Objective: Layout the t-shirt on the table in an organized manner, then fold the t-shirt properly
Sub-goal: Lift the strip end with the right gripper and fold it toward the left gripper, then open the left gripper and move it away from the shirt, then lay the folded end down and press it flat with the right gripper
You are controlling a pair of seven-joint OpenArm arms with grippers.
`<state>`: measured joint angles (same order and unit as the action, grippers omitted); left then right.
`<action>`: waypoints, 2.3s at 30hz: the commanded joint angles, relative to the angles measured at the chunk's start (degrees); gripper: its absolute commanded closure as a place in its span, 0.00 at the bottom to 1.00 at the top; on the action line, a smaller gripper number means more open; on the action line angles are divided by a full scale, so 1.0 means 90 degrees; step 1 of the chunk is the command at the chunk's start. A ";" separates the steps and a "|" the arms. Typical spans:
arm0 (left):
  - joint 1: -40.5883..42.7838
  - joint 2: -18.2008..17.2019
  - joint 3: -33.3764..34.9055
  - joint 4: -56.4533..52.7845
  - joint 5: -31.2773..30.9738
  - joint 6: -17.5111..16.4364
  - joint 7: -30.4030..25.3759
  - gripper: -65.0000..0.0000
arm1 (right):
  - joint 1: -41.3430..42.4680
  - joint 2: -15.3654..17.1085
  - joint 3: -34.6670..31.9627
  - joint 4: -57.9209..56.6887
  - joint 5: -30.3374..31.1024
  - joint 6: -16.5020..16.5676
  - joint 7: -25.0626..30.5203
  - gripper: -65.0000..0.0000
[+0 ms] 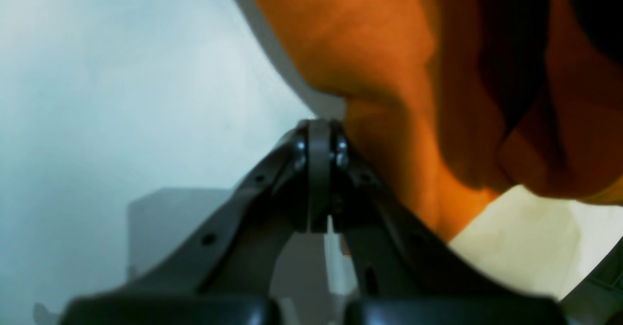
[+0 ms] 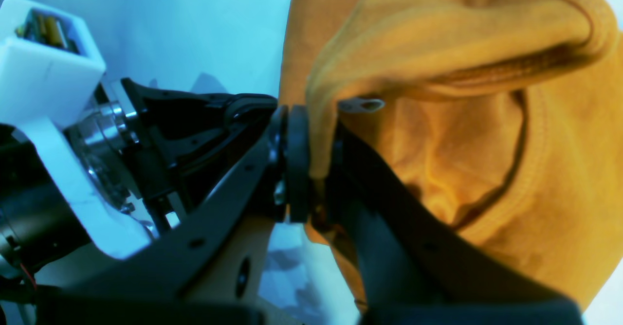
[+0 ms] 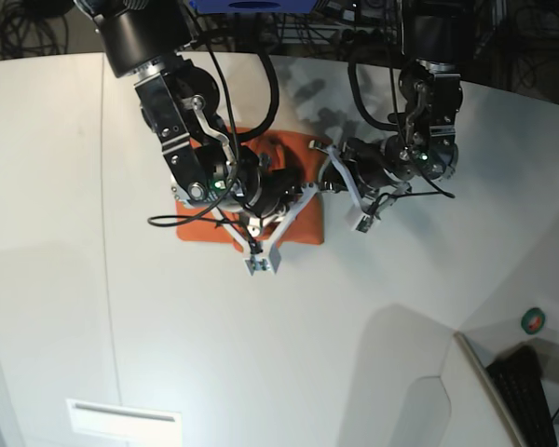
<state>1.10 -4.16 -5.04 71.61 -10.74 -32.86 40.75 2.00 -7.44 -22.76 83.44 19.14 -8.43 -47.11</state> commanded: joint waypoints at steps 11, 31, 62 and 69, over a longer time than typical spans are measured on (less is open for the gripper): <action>0.0156 -0.0294 -0.0881 0.0302 -0.0159 -0.0017 -0.0069 1.00 | -0.0022 -0.0067 -0.0015 0.0092 0.0057 0.0003 0.0111 1.00; 0.1357 -0.1056 -0.3802 0.1435 -0.0169 -0.0046 0.0390 1.00 | 0.0154 -0.0077 -0.0484 0.0092 0.0057 0.0003 0.0111 0.39; 0.1347 -0.1203 -0.5169 0.1259 -0.0169 -0.0793 0.0400 1.00 | 0.1004 -0.0028 -0.0240 -0.1002 0.0047 0.0003 0.0346 1.00; 0.1269 -0.1174 -0.5179 0.1259 -0.0169 -0.0793 0.0400 1.00 | 0.1277 -0.0047 -0.1158 -0.0700 0.0047 0.0003 0.0150 1.00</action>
<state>13.02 -13.54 -51.35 82.00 -11.75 -39.92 45.32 12.21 -7.40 -33.39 75.79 19.20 -8.62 -47.29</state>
